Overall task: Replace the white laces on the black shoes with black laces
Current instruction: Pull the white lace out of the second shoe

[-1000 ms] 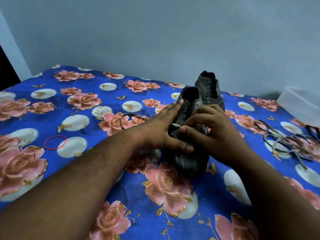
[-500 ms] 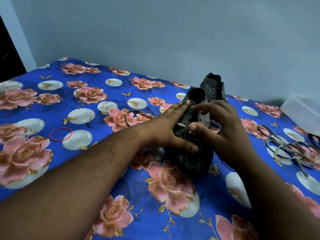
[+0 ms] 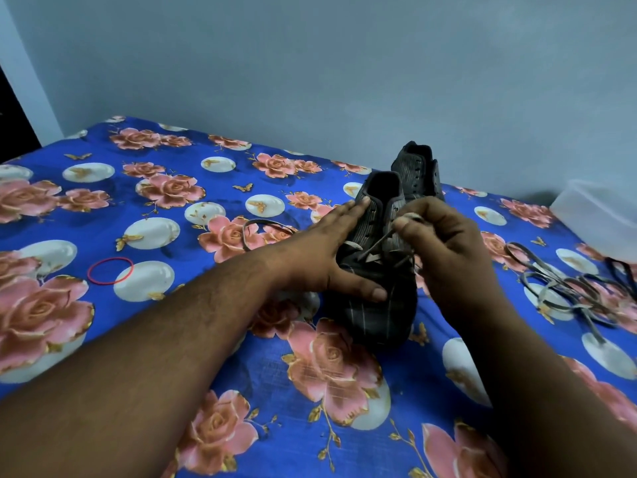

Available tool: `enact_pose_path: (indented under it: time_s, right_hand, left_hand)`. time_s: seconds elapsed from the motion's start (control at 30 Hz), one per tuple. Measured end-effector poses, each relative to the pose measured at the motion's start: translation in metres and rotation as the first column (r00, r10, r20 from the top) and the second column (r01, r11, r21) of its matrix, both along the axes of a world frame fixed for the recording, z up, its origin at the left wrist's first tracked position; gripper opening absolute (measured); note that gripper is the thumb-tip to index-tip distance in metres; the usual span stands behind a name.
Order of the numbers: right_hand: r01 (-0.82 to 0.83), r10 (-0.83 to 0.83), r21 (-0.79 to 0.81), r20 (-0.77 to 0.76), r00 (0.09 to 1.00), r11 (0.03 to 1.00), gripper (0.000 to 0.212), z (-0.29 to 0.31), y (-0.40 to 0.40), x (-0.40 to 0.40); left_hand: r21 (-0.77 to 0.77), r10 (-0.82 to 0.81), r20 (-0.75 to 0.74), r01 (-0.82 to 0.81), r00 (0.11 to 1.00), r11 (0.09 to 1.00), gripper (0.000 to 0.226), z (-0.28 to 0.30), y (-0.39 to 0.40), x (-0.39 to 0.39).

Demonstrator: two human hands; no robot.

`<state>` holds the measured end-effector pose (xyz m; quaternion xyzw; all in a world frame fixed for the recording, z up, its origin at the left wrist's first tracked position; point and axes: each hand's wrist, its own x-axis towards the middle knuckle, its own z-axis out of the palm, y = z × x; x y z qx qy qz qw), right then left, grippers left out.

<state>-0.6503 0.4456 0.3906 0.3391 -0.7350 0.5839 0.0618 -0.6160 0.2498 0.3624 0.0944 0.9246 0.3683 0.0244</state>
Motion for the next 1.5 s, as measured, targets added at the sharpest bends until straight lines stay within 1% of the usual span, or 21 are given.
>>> enact_pose_path:
  time_s: [0.03, 0.07, 0.13, 0.17, 0.27, 0.33, 0.4, 0.5, 0.6, 0.67, 0.73, 0.8, 0.87, 0.9, 0.93, 1.03, 1.1, 1.2, 1.37, 1.43, 1.5]
  right_hand:
    - [0.051, -0.051, -0.028, 0.014, 0.999, 0.998, 0.018, 0.001, 0.000, 0.000]
    - [0.129, -0.128, 0.018, -0.042, 0.991, 0.991, 0.016, 0.000, 0.000, -0.002]
    - [0.312, -0.254, 0.199, -0.271, 0.929, 0.929, 0.013, -0.005, 0.002, -0.009]
    - [0.365, -0.261, 0.266, -0.356, 0.898, 0.892, 0.019, -0.007, 0.004, -0.011]
    - [0.348, -0.122, 0.396, -0.495, 0.860, 0.850, 0.036, -0.007, 0.004, -0.006]
    - [0.337, -0.013, 0.479, -0.561, 0.828, 0.810, 0.037, -0.007, 0.003, -0.004]
    - [0.326, 0.030, 0.514, -0.567, 0.823, 0.794, 0.033, -0.008, 0.003, -0.006]
    - [0.292, 0.038, 0.489, -0.559, 0.828, 0.822, 0.029, -0.010, 0.004, -0.009]
    - [0.271, 0.016, 0.409, -0.575, 0.818, 0.871, 0.026, -0.012, 0.003, -0.010]
    - [0.248, -0.042, 0.306, -0.551, 0.834, 0.919, 0.023, -0.010, 0.003, -0.009]
    - [0.252, -0.144, 0.149, -0.511, 0.847, 0.956, 0.013, -0.004, 0.004, -0.006]
    - [0.322, -0.263, 0.035, -0.497, 0.827, 0.946, 0.009, 0.000, 0.005, -0.006]
    - [0.425, -0.338, 0.066, -0.504, 0.795, 0.903, 0.007, 0.000, 0.007, -0.008]
    - [0.459, -0.344, 0.114, -0.512, 0.787, 0.881, 0.006, -0.001, 0.007, -0.009]
    - [0.469, -0.327, 0.166, -0.521, 0.789, 0.867, 0.012, -0.002, 0.008, -0.009]
    - [0.413, -0.145, 0.337, -0.599, 0.787, 0.846, 0.029, -0.003, 0.006, -0.004]
    - [0.383, -0.011, 0.446, -0.641, 0.768, 0.809, 0.032, -0.004, 0.003, -0.002]
    - [0.348, 0.062, 0.513, -0.623, 0.779, 0.785, 0.029, -0.007, 0.002, -0.006]
    - [0.374, 0.034, 0.434, -0.689, 0.724, 0.820, 0.028, -0.012, 0.000, -0.010]
    - [0.362, -0.054, 0.323, -0.677, 0.734, 0.874, 0.027, -0.009, -0.001, -0.008]
    - [0.355, -0.186, 0.159, -0.622, 0.760, 0.921, 0.024, -0.004, 0.001, -0.007]
  left_hand:
    - [-0.005, 0.001, 0.002, -0.001, 1.000, 1.000, 0.138, 0.000, 0.000, 0.001]
    - [-0.008, 0.001, 0.005, -0.001, 1.000, 1.000, 0.138, 0.000, 0.000, 0.001]
    - [-0.005, 0.001, 0.006, -0.001, 1.000, 1.000, 0.137, 0.000, 0.000, 0.001]
    - [-0.002, 0.001, 0.006, -0.001, 1.000, 1.000, 0.138, -0.001, -0.001, 0.000]
    - [-0.001, -0.001, 0.006, 0.001, 1.000, 1.000, 0.139, -0.002, -0.002, -0.002]
    - [0.007, -0.006, 0.009, 0.006, 1.000, 1.000, 0.139, -0.003, -0.003, -0.003]
    - [0.012, -0.009, 0.019, 0.008, 1.000, 1.000, 0.138, -0.003, -0.003, -0.002]
    - [0.009, -0.009, 0.024, 0.008, 1.000, 1.000, 0.137, -0.001, -0.002, -0.001]
    - [0.009, -0.004, 0.023, 0.004, 1.000, 1.000, 0.141, -0.002, -0.002, -0.002]
    - [0.001, 0.002, 0.019, -0.002, 1.000, 1.000, 0.143, -0.003, -0.002, -0.003]
    - [-0.003, 0.002, 0.014, -0.002, 1.000, 1.000, 0.144, -0.004, -0.002, -0.003]
    - [-0.002, -0.003, 0.016, 0.003, 1.000, 1.000, 0.143, -0.003, -0.002, -0.002]
    - [-0.002, -0.004, 0.013, 0.004, 1.000, 1.000, 0.141, -0.004, -0.002, -0.003]
    - [-0.001, -0.003, 0.009, 0.003, 1.000, 1.000, 0.143, -0.004, -0.002, -0.003]
    - [0.001, -0.001, 0.008, 0.001, 1.000, 1.000, 0.143, -0.005, -0.002, -0.003]
    - [0.001, 0.001, 0.010, -0.001, 1.000, 1.000, 0.142, -0.005, -0.002, -0.004]
    - [0.001, -0.005, 0.012, 0.005, 1.000, 1.000, 0.141, -0.004, -0.003, -0.003]
    - [-0.003, -0.016, 0.023, 0.016, 1.000, 1.000, 0.138, -0.002, -0.003, -0.002]
    - [-0.003, -0.017, 0.025, 0.017, 1.000, 1.000, 0.142, 0.001, -0.001, 0.000]
    - [0.004, -0.014, 0.021, 0.014, 1.000, 1.000, 0.143, 0.001, -0.001, 0.000]
    - [0.003, -0.011, 0.024, 0.011, 1.000, 1.000, 0.141, 0.001, -0.001, 0.000]
